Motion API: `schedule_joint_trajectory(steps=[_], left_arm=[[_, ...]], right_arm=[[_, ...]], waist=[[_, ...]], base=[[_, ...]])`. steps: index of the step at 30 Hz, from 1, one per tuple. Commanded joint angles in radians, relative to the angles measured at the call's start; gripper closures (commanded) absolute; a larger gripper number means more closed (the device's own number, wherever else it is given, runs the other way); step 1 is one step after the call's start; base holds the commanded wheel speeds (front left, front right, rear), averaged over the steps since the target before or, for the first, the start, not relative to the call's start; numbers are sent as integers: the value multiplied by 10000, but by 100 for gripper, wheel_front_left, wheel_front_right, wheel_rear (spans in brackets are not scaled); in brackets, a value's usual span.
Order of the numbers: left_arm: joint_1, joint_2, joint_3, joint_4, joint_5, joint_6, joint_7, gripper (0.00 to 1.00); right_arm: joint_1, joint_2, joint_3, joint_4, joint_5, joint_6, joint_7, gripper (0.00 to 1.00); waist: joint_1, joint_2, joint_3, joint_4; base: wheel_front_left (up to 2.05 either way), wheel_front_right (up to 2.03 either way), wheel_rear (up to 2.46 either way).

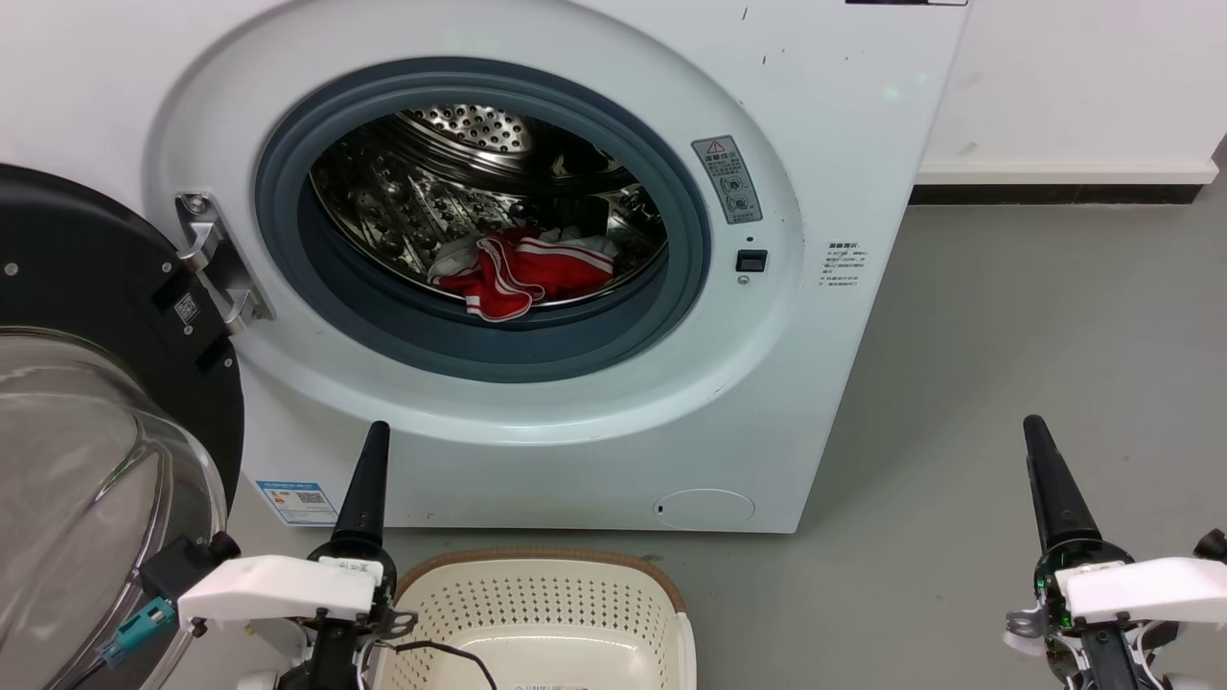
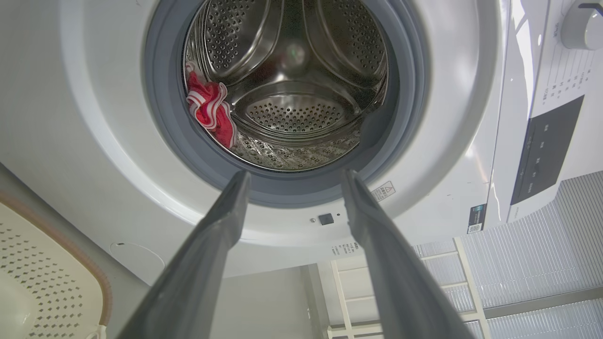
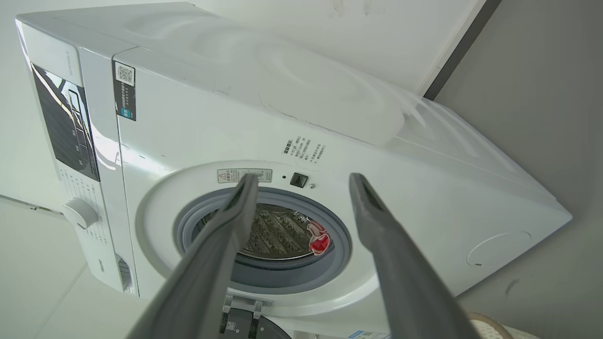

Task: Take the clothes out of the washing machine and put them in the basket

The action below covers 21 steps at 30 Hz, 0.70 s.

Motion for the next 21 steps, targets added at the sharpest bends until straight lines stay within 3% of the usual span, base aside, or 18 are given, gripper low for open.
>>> schedule_joint_trajectory(steps=[1, 21], left_arm=[[-286, 27, -65, -219, 364, 0, -92, 0], [-452, 31, -756, -294, 4240, 156, -816, 0]], right_arm=[[-66, -11, 47, -259, -407, 2, -87, 0], [207, -10, 244, -489, -5035, 3, -812, 0]], waist=[[0, 0, 1, 1], [0, 0, 18, 25]], base=[[0, 0, 0], [0, 0, 0]])
